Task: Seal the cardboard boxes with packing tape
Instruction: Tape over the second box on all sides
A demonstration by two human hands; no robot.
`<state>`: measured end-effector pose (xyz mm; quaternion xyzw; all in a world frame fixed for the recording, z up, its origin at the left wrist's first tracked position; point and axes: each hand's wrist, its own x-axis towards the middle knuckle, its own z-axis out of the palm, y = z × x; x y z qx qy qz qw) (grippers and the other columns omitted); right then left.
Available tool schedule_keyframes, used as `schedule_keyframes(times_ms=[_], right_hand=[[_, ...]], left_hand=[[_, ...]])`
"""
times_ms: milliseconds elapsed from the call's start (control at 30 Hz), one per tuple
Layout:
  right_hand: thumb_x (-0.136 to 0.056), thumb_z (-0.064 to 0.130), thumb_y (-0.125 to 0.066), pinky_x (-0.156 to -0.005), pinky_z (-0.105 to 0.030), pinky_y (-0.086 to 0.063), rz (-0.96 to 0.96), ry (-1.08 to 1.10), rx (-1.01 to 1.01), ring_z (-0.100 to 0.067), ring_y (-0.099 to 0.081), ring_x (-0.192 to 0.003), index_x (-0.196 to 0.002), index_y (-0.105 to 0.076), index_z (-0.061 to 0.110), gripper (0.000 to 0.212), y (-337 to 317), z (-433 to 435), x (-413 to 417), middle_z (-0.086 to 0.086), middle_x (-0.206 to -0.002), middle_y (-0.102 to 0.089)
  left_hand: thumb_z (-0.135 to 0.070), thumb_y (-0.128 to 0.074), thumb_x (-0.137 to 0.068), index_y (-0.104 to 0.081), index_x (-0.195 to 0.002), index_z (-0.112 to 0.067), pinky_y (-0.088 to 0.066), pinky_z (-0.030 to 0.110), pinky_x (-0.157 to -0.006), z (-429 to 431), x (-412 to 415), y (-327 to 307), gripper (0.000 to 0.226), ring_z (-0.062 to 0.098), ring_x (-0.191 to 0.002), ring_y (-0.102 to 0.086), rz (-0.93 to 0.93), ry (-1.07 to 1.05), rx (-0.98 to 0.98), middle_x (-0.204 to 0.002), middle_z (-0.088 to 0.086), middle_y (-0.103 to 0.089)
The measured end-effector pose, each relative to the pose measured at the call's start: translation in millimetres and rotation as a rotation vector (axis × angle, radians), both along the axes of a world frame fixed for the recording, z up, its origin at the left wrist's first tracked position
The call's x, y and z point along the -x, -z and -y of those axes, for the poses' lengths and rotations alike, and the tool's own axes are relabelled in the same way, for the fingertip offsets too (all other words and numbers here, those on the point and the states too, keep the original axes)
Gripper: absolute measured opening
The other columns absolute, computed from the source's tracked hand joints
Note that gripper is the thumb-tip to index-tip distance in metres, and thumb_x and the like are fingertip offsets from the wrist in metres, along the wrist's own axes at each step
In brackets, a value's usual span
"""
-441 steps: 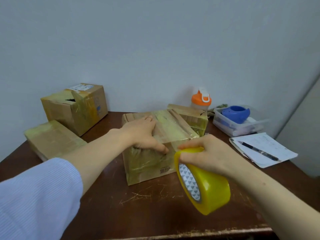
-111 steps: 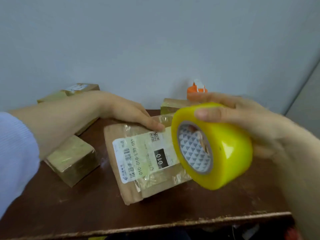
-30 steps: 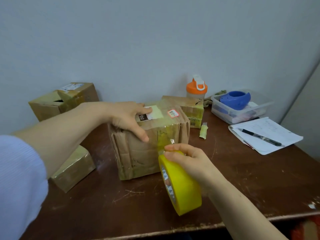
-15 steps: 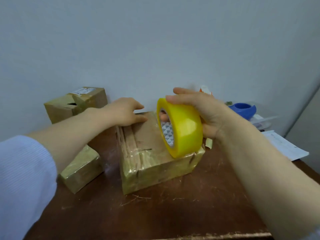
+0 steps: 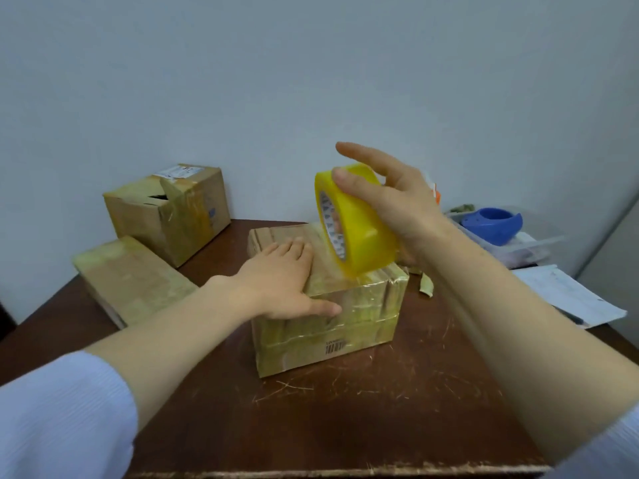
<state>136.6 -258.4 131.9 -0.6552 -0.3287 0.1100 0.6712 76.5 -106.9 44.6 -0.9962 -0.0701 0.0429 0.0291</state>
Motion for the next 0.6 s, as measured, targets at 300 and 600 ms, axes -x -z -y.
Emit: schedule_keyframes(times_ms=[300,600], right_hand=[[-0.061,0.028,-0.074,-0.046,-0.031,-0.055,-0.167,-0.019,0.145,-0.024,-0.067,-0.053,-0.078,-0.073,0.018,0.019,19,73,48,-0.01,-0.07,-0.072],[-0.08,0.018,-0.072,-0.046,-0.036,-0.056,-0.349,0.063,0.234,-0.03,-0.064,-0.049,-0.081,-0.073,0.02,0.002,89,81,51,-0.026,-0.073,-0.067]], left_hand=[[-0.086,-0.029,-0.071,0.004,-0.15,-0.009,-0.002,0.032,-0.116,7,2,-2,0.115,0.021,-0.147,0.0,-0.001,-0.015,-0.02,-0.159,0.009,0.006],[-0.087,-0.028,-0.07,0.005,-0.15,-0.009,-0.002,0.032,-0.116,7,-1,-6,0.117,0.022,-0.147,0.001,-0.062,-0.013,-0.049,-0.159,0.01,0.009]])
